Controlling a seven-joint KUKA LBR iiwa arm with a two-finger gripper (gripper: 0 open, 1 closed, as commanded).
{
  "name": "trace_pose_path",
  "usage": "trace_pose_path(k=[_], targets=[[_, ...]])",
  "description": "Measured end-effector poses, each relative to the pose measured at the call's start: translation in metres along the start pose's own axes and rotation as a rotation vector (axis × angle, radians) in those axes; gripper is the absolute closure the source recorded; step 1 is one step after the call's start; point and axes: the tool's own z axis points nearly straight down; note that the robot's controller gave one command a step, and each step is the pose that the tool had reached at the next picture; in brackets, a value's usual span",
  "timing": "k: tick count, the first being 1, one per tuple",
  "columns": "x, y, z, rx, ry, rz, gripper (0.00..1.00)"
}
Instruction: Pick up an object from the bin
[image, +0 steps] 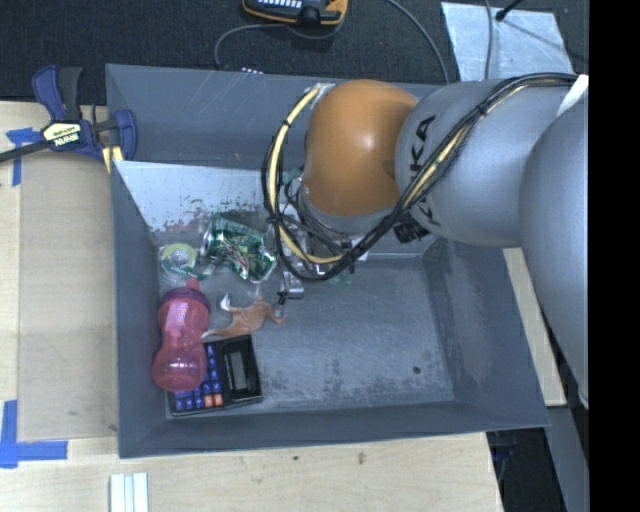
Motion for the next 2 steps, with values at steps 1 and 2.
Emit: trace_pose_path(k=[1,2], targets=[[-0.001,0.0,-0.005,-0.001,-0.007,0.002,0.0],[0.011,-0.006,0.034,-0.001,-0.013,-0.053,0.0]])
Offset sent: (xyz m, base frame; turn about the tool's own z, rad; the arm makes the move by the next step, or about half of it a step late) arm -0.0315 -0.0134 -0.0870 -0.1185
